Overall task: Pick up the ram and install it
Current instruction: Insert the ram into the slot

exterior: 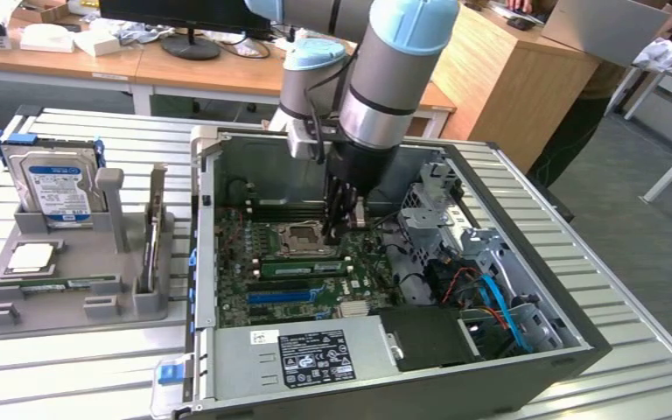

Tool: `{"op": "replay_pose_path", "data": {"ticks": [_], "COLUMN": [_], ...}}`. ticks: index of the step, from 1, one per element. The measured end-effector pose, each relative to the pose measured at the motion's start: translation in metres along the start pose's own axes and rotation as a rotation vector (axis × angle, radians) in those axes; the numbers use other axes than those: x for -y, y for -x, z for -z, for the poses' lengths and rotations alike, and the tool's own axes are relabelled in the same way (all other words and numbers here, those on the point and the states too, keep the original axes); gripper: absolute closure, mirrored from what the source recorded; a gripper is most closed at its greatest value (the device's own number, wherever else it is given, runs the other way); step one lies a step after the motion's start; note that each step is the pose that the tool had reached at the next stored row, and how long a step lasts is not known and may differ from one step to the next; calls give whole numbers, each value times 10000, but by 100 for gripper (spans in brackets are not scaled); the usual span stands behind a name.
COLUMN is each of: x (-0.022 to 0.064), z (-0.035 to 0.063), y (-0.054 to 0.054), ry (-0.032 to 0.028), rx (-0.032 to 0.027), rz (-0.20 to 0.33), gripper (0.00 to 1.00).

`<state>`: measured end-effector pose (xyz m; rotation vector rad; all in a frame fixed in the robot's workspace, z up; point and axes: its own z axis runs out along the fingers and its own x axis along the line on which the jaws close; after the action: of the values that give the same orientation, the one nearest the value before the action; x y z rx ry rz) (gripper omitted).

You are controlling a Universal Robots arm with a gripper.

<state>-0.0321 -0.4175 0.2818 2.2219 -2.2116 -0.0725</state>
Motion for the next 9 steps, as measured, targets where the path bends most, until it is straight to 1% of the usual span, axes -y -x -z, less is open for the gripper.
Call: {"op": "replay_pose_path", "data": {"ticks": [9], "x": [-7], "z": [219], "y": [6], "ry": [0], "rx": [1], "rz": [0], "gripper": [75]}}
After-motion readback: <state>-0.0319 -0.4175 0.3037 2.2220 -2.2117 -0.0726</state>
